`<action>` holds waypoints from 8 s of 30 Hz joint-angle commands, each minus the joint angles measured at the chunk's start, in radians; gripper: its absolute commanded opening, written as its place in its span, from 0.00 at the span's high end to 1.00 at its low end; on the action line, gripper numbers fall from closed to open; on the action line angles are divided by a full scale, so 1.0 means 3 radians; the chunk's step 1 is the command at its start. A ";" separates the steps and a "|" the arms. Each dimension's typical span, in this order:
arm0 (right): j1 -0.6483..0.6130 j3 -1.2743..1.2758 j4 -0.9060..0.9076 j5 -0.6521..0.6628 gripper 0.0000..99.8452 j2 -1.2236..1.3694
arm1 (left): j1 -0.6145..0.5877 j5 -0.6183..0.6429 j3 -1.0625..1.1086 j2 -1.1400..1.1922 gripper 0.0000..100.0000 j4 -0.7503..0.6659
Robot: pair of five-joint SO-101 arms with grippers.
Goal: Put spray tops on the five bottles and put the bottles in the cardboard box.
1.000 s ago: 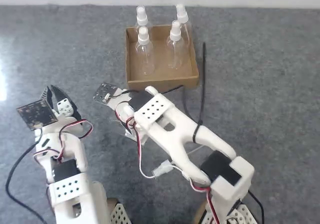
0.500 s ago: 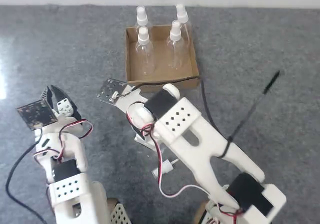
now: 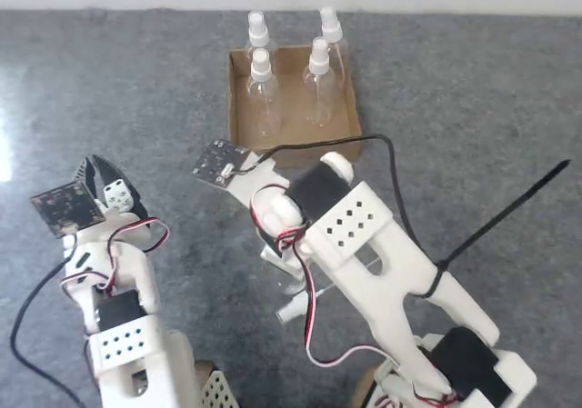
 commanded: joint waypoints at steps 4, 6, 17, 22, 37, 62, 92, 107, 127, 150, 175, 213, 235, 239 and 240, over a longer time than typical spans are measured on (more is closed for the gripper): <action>-0.0043 0.0251 -0.0688 0.0051 0.84 0.0115 | 0.0005 -0.0036 -0.0038 -0.0036 0.97 -0.0087; -0.0049 0.0317 -0.0908 0.0066 0.84 0.0238 | 0.0005 -0.0036 -0.0038 -0.0036 0.97 -0.0087; -0.0069 0.0194 -0.1409 0.0389 0.74 0.0662 | 0.0005 -0.0036 -0.0038 -0.0036 0.97 -0.0087; -0.0079 -0.0020 -0.1143 0.0256 0.68 0.0468 | 0.0005 -0.0036 -0.0038 -0.0036 0.97 -0.0087; -0.0304 -0.0036 -0.0713 -0.0102 0.68 -0.0345 | 0.0005 -0.0036 -0.0038 -0.0026 0.97 -0.0087; -0.0309 0.0568 -0.0657 -0.0614 0.68 -0.0760 | 0.0005 -0.0036 -0.0038 -0.0031 0.97 -0.0087; -0.0309 0.2353 -0.2227 -0.0752 0.68 -0.1788 | 0.0000 -0.0036 -0.0038 -0.0041 0.97 -0.0087; -0.0315 0.2787 -0.2821 -0.0752 0.68 -0.1772 | 0.0000 -0.0036 -0.0038 -0.0036 0.97 -0.0087; -0.0315 0.2793 -0.2790 -0.0747 0.78 -0.1767 | 0.0000 -0.0036 -0.0038 -0.0031 0.97 -0.0087; 0.0136 0.2532 -0.2089 -0.0583 0.88 -0.2713 | 0.0005 -0.0036 -0.0038 -0.0041 0.97 -0.0077; 0.1547 0.2552 -0.2186 -0.0593 0.88 -0.3470 | 0.0726 -0.0312 -0.0637 -0.0046 0.95 0.1274; 0.2258 0.2956 -0.2892 -0.0803 0.93 -0.3470 | 0.2741 -0.1422 -0.1404 -0.0010 0.77 0.3744; 0.2263 0.2956 -0.2892 -0.0803 0.93 -0.3470 | 0.3616 -0.1258 -0.1864 0.2521 0.74 0.3411; 0.2263 0.2956 -0.2892 -0.0803 0.93 -0.3470 | 0.3437 -0.1274 -0.1859 0.2670 0.78 0.3278; 0.2263 0.2956 -0.2892 -0.0803 0.93 -0.3470 | 0.3365 -0.1330 -0.1859 0.2670 0.80 0.3263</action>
